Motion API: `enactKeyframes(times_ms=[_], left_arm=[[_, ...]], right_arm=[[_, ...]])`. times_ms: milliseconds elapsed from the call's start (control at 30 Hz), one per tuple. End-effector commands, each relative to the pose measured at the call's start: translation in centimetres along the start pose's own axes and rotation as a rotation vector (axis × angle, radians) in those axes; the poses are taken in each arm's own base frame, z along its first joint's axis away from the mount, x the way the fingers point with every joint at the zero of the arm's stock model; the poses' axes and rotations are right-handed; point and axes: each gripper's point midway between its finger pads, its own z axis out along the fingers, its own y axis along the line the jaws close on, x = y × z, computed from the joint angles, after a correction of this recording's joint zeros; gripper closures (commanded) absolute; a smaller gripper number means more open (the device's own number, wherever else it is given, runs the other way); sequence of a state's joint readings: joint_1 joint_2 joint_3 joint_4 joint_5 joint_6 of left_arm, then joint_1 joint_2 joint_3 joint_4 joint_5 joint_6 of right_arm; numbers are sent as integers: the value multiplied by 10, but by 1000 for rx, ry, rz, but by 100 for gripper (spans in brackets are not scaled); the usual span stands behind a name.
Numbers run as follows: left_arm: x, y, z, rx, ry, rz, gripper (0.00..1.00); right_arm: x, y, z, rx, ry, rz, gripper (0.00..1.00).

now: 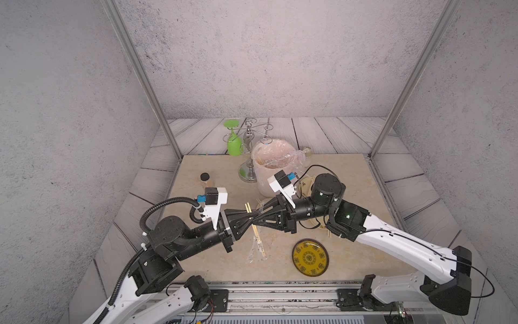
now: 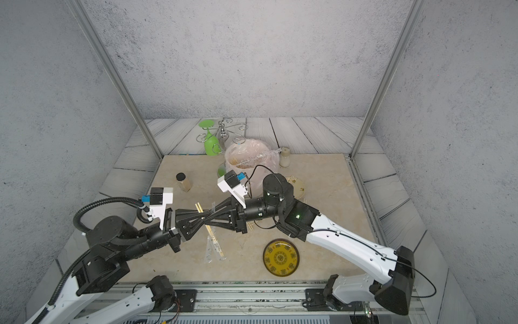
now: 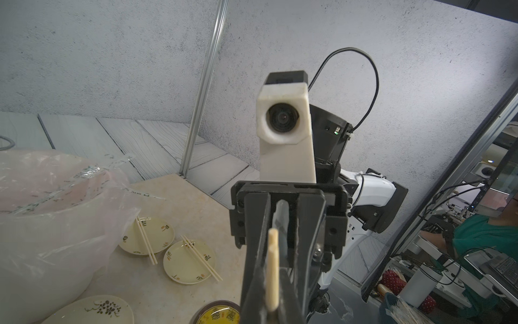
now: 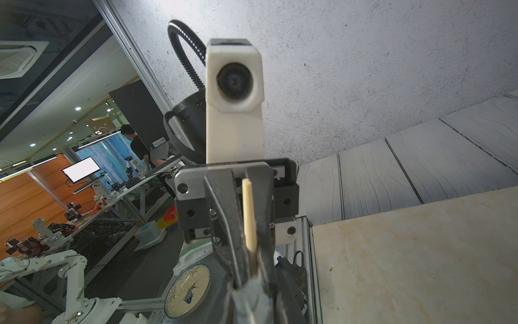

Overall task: Remove the packaging of disposable chopsticks
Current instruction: Remove the packet bag from the disposable chopsticks.

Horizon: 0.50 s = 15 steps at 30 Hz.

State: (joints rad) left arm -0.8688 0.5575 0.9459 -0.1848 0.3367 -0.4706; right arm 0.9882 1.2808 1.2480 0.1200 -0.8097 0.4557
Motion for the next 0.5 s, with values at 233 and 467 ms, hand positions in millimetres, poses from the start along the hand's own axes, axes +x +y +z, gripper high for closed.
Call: enactKeyframes(times_ms=[233,467], left_arm=[[-34,-2,-8,-18,-147,-6,100],[-28,-3,-11,2,-147,-36,100]], right_arm=[[-7,-7,-12,53,-49,6,67],[-7,-7,-11,43,-58,13,62]])
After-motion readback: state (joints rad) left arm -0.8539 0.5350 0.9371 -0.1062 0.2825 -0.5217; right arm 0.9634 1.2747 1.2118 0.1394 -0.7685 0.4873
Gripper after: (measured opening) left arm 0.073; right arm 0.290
